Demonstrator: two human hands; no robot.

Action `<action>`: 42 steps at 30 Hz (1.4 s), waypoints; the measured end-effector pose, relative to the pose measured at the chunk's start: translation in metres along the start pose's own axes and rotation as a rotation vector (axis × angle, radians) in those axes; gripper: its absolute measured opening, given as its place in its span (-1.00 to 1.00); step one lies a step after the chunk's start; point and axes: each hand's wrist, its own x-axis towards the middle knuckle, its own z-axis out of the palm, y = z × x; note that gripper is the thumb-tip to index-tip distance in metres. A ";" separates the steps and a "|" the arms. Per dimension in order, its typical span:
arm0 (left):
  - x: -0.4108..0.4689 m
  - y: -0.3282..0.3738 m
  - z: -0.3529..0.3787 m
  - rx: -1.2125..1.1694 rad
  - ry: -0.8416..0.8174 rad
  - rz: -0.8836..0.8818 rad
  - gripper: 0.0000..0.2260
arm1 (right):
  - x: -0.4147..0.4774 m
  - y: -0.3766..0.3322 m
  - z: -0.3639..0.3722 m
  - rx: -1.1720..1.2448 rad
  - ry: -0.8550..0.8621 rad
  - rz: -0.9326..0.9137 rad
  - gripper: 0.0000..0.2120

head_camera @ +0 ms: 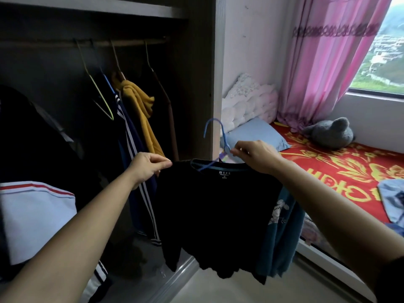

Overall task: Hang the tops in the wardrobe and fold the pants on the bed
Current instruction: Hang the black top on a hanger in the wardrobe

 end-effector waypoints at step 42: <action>0.048 0.036 -0.323 1.095 0.716 -0.036 -0.50 | 0.333 -0.337 0.062 1.537 -0.271 0.030 -0.82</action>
